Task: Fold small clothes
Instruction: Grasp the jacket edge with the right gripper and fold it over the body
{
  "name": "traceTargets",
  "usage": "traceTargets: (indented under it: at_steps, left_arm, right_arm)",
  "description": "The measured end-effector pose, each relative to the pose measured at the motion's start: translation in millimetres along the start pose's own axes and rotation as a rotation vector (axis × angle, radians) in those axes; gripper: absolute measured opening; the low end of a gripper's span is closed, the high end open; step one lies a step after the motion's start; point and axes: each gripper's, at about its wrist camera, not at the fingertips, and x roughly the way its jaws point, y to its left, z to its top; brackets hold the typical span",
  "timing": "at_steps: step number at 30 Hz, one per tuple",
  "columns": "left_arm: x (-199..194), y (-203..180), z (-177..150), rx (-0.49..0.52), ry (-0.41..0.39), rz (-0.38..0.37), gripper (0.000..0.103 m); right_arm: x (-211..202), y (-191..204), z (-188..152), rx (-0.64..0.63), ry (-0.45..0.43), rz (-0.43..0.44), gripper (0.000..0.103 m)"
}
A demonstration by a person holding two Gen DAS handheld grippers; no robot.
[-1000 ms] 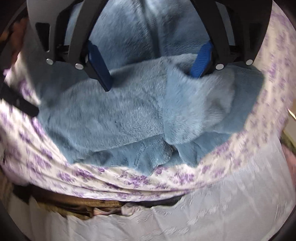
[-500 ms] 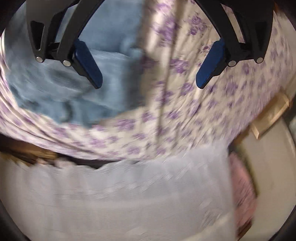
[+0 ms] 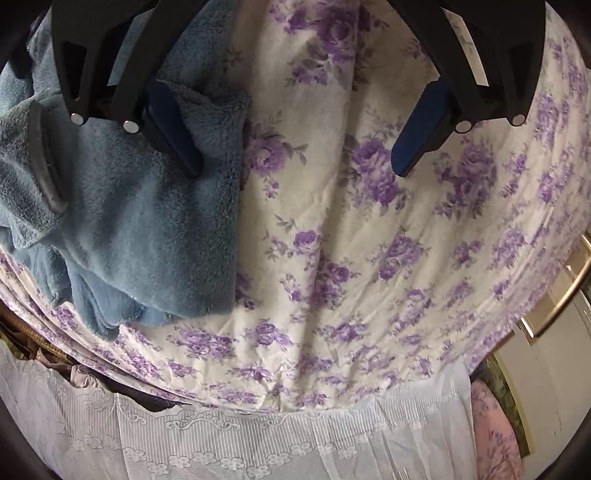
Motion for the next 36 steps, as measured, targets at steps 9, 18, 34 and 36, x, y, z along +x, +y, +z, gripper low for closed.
traceTargets:
  at_steps: [9,18,34,36]
  left_arm:
    - [-0.1,-1.8,0.0,0.008,-0.005,0.003,0.099]
    - [-16.1,-17.4,-6.1,0.075,-0.046,0.048,0.099]
    - [-18.0,-16.3,-10.8,0.058,-0.008,0.006,0.097]
    - [-31.5,-9.1,-7.3,0.032,-0.034,0.003,0.097]
  right_arm:
    - [6.6,-74.8,-0.9,0.302,0.001,0.071,0.009]
    - [17.3,-172.4,-82.6,0.844,0.074,0.369,0.047]
    - [27.3,-191.2,-92.1,0.852,0.07,0.296,0.014]
    - [4.2,-193.6,-85.5,0.839,0.016,0.222,0.021]
